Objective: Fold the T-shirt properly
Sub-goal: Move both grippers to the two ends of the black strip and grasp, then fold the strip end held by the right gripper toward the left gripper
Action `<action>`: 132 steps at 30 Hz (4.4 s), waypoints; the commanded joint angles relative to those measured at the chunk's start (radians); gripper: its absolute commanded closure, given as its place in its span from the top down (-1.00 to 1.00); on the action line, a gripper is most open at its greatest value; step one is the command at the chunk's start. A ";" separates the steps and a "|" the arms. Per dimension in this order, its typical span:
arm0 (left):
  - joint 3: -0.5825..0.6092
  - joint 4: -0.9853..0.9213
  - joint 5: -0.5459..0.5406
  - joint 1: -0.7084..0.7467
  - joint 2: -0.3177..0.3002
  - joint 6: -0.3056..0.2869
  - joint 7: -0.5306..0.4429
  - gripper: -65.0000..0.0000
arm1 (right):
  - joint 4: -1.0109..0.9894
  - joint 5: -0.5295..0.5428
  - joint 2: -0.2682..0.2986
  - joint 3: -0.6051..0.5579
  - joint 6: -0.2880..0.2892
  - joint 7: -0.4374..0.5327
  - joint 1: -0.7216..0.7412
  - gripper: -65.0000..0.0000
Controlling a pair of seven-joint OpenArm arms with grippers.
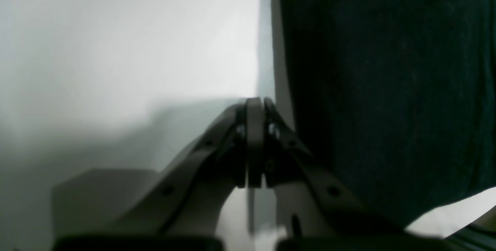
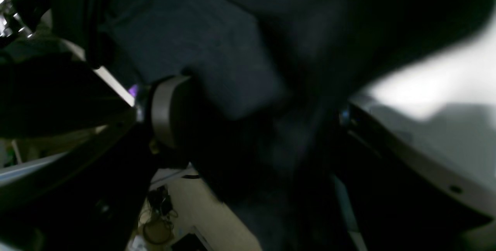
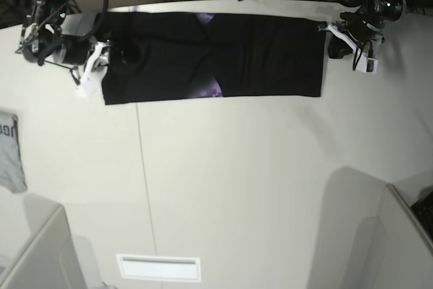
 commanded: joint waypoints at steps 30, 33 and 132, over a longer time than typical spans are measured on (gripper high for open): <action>0.209 -0.002 0.036 -0.028 0.036 0.107 0.032 -1.00 | 0.344 -0.058 0.009 -0.015 -0.360 0.010 -0.018 -1.00; 0.295 -0.017 0.031 -0.054 0.040 0.147 0.032 -1.00 | 0.429 -0.058 0.011 -0.055 -0.417 0.011 -0.015 -1.00; -0.197 0.201 0.025 0.103 -0.070 -0.064 0.141 -1.00 | 0.353 -0.059 -0.239 -0.946 -0.810 0.137 0.346 -0.24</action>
